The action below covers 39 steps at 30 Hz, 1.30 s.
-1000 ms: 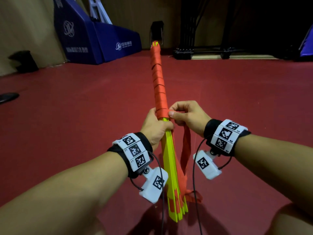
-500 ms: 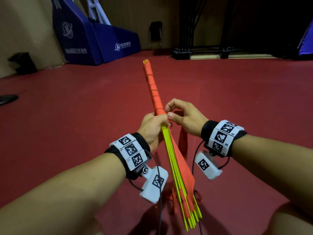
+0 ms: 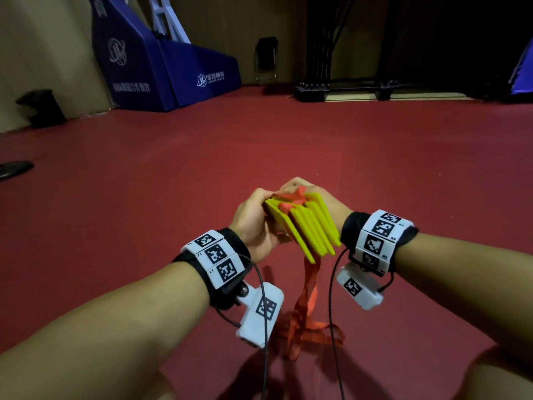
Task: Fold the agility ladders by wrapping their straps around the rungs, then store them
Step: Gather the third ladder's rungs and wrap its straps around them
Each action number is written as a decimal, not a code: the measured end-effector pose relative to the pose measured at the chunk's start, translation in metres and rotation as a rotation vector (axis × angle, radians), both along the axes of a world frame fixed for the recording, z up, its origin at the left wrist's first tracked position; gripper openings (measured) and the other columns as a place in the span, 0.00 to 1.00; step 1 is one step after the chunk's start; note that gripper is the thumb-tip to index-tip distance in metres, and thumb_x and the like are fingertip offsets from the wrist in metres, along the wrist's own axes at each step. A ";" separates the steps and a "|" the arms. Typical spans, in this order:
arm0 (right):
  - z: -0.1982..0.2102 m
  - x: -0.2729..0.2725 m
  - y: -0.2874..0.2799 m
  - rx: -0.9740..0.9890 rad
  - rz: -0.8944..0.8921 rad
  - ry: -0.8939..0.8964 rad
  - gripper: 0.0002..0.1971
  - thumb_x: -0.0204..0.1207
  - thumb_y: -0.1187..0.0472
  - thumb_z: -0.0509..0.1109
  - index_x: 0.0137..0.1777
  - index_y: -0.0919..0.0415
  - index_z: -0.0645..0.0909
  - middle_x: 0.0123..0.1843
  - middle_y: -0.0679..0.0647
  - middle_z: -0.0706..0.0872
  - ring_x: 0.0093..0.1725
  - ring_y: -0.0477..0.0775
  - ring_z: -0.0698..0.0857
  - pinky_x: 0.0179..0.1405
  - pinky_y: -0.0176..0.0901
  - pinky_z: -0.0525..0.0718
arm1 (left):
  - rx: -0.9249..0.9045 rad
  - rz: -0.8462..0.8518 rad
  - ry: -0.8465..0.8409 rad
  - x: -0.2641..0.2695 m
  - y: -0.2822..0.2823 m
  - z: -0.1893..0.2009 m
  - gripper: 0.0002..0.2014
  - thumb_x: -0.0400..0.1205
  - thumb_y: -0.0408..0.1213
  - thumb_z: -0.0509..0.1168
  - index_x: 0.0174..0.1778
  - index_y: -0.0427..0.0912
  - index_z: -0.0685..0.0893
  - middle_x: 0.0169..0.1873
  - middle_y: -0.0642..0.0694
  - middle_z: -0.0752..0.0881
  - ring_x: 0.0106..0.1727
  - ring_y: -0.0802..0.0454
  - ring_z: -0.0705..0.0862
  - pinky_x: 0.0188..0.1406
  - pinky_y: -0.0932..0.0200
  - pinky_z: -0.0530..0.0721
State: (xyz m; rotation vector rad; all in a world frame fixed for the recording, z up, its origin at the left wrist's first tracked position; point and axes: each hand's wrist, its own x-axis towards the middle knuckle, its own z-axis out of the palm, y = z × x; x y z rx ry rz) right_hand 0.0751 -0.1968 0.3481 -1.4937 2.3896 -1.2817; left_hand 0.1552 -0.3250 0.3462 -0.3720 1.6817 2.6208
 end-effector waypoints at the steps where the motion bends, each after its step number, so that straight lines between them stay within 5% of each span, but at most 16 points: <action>1: 0.002 0.001 0.001 0.007 -0.013 -0.013 0.19 0.73 0.63 0.76 0.62 0.70 0.83 0.63 0.64 0.82 0.59 0.62 0.83 0.65 0.49 0.80 | -0.011 0.000 -0.005 0.000 -0.002 -0.001 0.29 0.88 0.40 0.51 0.23 0.44 0.86 0.27 0.44 0.84 0.53 0.37 0.78 0.69 0.31 0.74; 3: 0.004 0.005 0.003 0.050 -0.008 0.002 0.18 0.78 0.59 0.75 0.66 0.64 0.82 0.62 0.56 0.81 0.55 0.46 0.80 0.57 0.34 0.73 | -0.051 0.024 -0.014 -0.001 0.000 0.001 0.21 0.88 0.45 0.50 0.42 0.46 0.88 0.37 0.45 0.84 0.52 0.39 0.80 0.64 0.35 0.77; 4: 0.003 0.005 0.002 0.043 0.021 0.028 0.16 0.78 0.49 0.73 0.62 0.54 0.84 0.59 0.56 0.82 0.51 0.39 0.79 0.52 0.36 0.73 | -0.073 0.036 -0.010 -0.002 0.001 0.000 0.19 0.88 0.48 0.50 0.51 0.47 0.86 0.41 0.46 0.84 0.48 0.42 0.81 0.62 0.37 0.77; 6: 0.000 0.001 0.000 0.041 0.023 0.056 0.12 0.77 0.39 0.67 0.54 0.41 0.83 0.58 0.55 0.82 0.53 0.42 0.81 0.52 0.44 0.78 | -0.103 0.039 -0.006 -0.004 0.002 -0.002 0.23 0.89 0.56 0.46 0.59 0.49 0.84 0.42 0.47 0.87 0.44 0.47 0.85 0.57 0.42 0.79; 10: -0.007 -0.010 -0.003 0.008 -0.049 -0.019 0.18 0.85 0.49 0.60 0.65 0.57 0.84 0.64 0.54 0.81 0.64 0.53 0.82 0.66 0.55 0.80 | -0.147 -0.020 -0.056 -0.009 -0.001 -0.010 0.38 0.83 0.73 0.38 0.74 0.55 0.80 0.62 0.42 0.90 0.55 0.44 0.92 0.58 0.42 0.83; 12: -0.006 -0.011 -0.004 0.003 -0.081 -0.009 0.23 0.84 0.47 0.56 0.66 0.61 0.83 0.62 0.57 0.83 0.62 0.57 0.84 0.65 0.61 0.80 | -0.187 -0.031 -0.074 -0.008 -0.001 -0.012 0.38 0.82 0.73 0.40 0.76 0.55 0.77 0.61 0.38 0.89 0.53 0.43 0.92 0.51 0.45 0.86; 18: -0.005 -0.017 -0.001 0.057 -0.149 0.042 0.27 0.83 0.43 0.54 0.48 0.70 0.80 0.43 0.65 0.83 0.42 0.66 0.82 0.48 0.66 0.80 | -0.528 -0.001 0.012 -0.007 -0.004 -0.015 0.18 0.92 0.48 0.54 0.71 0.40 0.76 0.34 0.41 0.88 0.27 0.53 0.88 0.30 0.61 0.84; 21: -0.005 -0.021 0.002 0.058 -0.139 0.008 0.21 0.89 0.50 0.56 0.39 0.64 0.75 0.34 0.55 0.75 0.33 0.56 0.72 0.39 0.60 0.76 | -0.855 0.091 0.100 -0.012 -0.018 -0.021 0.18 0.87 0.50 0.65 0.59 0.38 0.87 0.21 0.52 0.81 0.20 0.53 0.77 0.29 0.56 0.79; 24: -0.004 -0.023 0.005 0.051 -0.107 -0.039 0.20 0.90 0.52 0.57 0.35 0.57 0.70 0.31 0.49 0.69 0.31 0.49 0.67 0.34 0.50 0.68 | -1.077 0.137 0.125 -0.012 -0.024 -0.021 0.27 0.74 0.67 0.65 0.49 0.47 0.92 0.28 0.53 0.85 0.31 0.49 0.80 0.38 0.52 0.79; 28: -0.003 -0.022 0.004 -0.016 -0.064 -0.103 0.13 0.89 0.55 0.60 0.42 0.57 0.75 0.31 0.44 0.73 0.28 0.44 0.69 0.32 0.44 0.70 | -0.955 0.161 0.133 -0.012 -0.021 -0.024 0.30 0.66 0.73 0.65 0.47 0.51 0.88 0.43 0.42 0.91 0.47 0.41 0.90 0.52 0.38 0.89; 31: 0.001 -0.022 0.003 -0.112 -0.025 -0.248 0.04 0.86 0.62 0.66 0.58 0.57 0.77 0.34 0.46 0.81 0.31 0.45 0.76 0.31 0.35 0.74 | -0.901 0.191 0.120 -0.013 -0.020 -0.027 0.31 0.64 0.71 0.67 0.49 0.48 0.87 0.46 0.40 0.91 0.52 0.37 0.90 0.53 0.33 0.89; 34: 0.001 -0.025 0.006 -0.076 -0.008 -0.246 0.06 0.82 0.67 0.70 0.56 0.57 0.82 0.39 0.42 0.86 0.34 0.35 0.81 0.39 0.31 0.76 | -0.893 0.210 0.155 -0.012 -0.018 -0.025 0.26 0.68 0.67 0.68 0.52 0.53 0.87 0.47 0.43 0.90 0.54 0.38 0.89 0.55 0.32 0.88; 39: 0.004 -0.024 0.008 -0.017 0.045 -0.323 0.14 0.81 0.77 0.64 0.54 0.59 0.85 0.37 0.58 0.86 0.33 0.49 0.83 0.40 0.42 0.82 | -1.085 0.230 0.212 -0.008 -0.015 -0.015 0.15 0.79 0.55 0.66 0.51 0.48 0.84 0.44 0.44 0.89 0.48 0.45 0.85 0.52 0.45 0.83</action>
